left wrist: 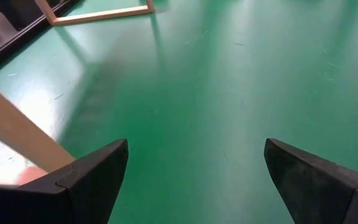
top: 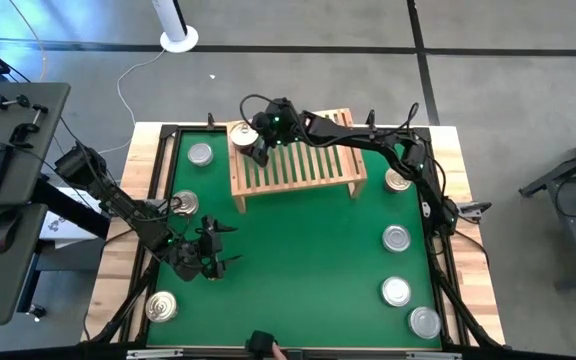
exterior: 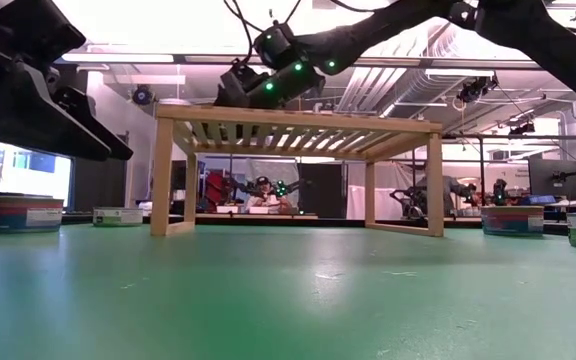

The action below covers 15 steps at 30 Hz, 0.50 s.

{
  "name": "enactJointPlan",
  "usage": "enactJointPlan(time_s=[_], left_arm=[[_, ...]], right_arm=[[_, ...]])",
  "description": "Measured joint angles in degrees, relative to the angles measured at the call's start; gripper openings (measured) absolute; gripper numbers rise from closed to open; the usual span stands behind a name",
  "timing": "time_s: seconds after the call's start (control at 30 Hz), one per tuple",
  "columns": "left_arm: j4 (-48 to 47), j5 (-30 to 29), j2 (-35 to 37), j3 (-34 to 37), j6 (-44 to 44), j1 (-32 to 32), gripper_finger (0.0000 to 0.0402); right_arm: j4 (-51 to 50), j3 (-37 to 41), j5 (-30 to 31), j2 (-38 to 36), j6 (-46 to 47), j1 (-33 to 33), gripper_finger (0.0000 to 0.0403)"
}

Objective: Stack canned seafood by type on shelf
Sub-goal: Put the center blue tuna can on the shelf

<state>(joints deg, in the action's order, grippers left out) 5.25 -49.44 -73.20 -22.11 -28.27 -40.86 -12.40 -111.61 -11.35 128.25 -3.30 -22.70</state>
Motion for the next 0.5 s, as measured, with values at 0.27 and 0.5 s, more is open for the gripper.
enactJointPlan(time_s=[0.27, 0.5], left_arm=[[0.13, -0.29, -0.01, 0.0, 0.0, 0.0, 0.0365], [0.16, -0.14, -0.01, 0.0, 0.0, 0.0, 0.0365]], right_arm=[[-3.94, 0.11, 8.48, -4.17, -5.73, 2.19, 0.0395], [-6.93, 0.07, 10.4, -4.81, -10.46, 3.83, 0.0393]])
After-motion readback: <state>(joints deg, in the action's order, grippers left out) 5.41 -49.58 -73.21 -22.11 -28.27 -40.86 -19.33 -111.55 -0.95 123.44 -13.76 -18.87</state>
